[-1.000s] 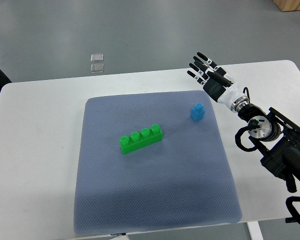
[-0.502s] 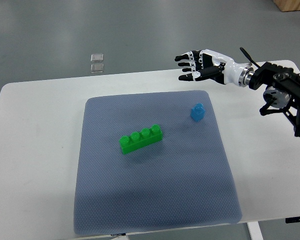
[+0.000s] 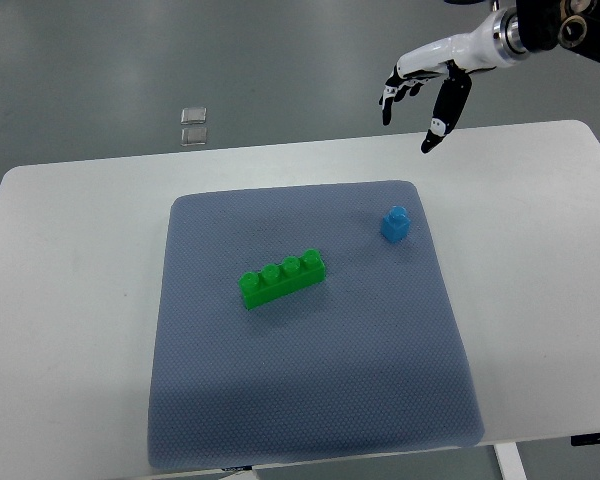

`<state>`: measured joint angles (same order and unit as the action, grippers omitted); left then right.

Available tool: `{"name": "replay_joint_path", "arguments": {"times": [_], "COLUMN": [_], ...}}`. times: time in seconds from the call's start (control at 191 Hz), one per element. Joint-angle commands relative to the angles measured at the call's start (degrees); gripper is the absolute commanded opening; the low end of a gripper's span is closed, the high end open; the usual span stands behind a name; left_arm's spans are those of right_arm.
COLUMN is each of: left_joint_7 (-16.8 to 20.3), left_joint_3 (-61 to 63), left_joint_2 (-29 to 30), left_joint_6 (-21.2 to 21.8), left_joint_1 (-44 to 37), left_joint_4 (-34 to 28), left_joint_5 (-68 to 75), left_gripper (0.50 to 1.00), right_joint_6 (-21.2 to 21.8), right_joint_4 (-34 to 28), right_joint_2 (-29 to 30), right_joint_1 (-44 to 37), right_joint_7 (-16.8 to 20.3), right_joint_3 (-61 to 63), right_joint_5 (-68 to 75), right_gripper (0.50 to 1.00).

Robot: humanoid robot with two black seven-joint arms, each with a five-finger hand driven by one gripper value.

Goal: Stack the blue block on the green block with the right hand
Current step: 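Lower the open right hand down onto the small blue block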

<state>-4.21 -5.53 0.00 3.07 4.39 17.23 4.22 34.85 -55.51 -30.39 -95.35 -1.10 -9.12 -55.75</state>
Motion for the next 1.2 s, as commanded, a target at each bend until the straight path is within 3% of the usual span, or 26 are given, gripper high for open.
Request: {"name": "replay_joint_path", "arguments": {"times": [0.0,0.105,0.392,0.811,1.193], "left_joint_7": [-0.01,-0.01,-0.01,-0.01,-0.01], "left_joint_3": [0.0,0.0,0.0,0.08,0.08], "left_joint_2": [0.0,0.0,0.0,0.0,0.0], "left_joint_6": [0.0,0.0,0.0,0.0,0.0], "left_joint_1": [0.0,0.0,0.0,0.0,-0.09], "left_joint_4": [0.0,0.0,0.0,-0.09,-0.44], "left_joint_5": [0.0,0.0,-0.09,-0.09,0.0], "left_gripper": [1.0,1.0,1.0,1.0,1.0], "right_joint_6": [0.15,0.15,0.15,-13.93,-15.87], "right_joint_4": [-2.23,-2.58,-2.06,2.25,4.36], "right_joint_2": [-1.78,-1.95,-0.81,4.73,7.89], "right_joint_1": [-4.14,-5.02,0.78,13.44,19.85], "right_joint_7": [2.85,4.96,5.14,3.12,2.94], "right_joint_3": [-0.37,-0.37,-0.37,0.24,3.93], "right_joint_5": [0.73,1.96,1.17,-4.99,-5.16], "right_gripper": [0.926,0.926,0.926,0.913,0.909]}}
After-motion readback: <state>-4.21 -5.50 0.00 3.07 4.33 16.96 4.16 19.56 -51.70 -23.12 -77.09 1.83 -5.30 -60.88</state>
